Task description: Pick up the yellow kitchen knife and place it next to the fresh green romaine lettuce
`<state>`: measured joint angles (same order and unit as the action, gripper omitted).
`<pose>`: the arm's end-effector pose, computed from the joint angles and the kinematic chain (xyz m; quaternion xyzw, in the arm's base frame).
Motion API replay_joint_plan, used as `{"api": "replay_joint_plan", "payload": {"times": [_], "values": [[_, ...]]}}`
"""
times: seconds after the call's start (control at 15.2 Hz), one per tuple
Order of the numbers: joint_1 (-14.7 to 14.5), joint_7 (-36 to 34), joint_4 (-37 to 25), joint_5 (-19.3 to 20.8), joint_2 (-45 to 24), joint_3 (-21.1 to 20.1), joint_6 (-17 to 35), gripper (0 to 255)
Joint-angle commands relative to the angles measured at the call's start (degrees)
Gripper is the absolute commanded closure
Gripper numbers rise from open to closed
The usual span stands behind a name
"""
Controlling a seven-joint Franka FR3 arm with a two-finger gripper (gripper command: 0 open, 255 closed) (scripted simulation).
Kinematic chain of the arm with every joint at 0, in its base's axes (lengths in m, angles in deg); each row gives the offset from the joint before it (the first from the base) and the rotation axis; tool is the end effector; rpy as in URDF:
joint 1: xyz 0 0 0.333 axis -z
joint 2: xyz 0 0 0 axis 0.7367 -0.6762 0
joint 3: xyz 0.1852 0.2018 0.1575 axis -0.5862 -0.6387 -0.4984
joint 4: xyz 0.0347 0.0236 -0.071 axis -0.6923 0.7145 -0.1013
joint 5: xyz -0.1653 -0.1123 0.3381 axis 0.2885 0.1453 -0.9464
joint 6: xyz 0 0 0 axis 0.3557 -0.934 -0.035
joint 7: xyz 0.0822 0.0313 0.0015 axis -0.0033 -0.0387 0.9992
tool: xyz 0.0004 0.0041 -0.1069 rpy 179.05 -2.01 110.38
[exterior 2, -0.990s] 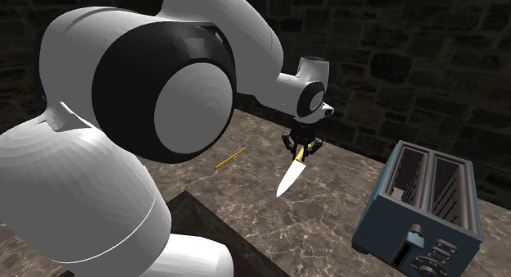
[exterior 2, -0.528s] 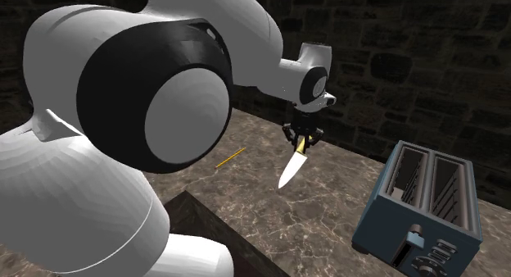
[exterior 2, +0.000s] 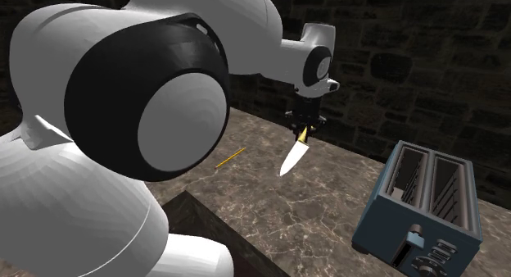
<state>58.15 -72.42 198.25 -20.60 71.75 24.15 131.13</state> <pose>0.3693 -0.3501 0.4991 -0.9800 0.1961 -0.0334 0.0046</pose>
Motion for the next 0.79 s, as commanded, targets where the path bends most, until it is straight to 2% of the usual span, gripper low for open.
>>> {"api": "replay_joint_plan", "payload": {"times": [0.0,0.53,0.73], "values": [[-0.01,-0.24,-1.03,0.21,0.5,-0.21,-1.51,255],[-0.16,-0.53,-6.04,0.31,1.06,-0.67,-7.02,255],[-1.03,-5.55,-1.74,1.9,5.44,-4.03,-6.88,255]]}}
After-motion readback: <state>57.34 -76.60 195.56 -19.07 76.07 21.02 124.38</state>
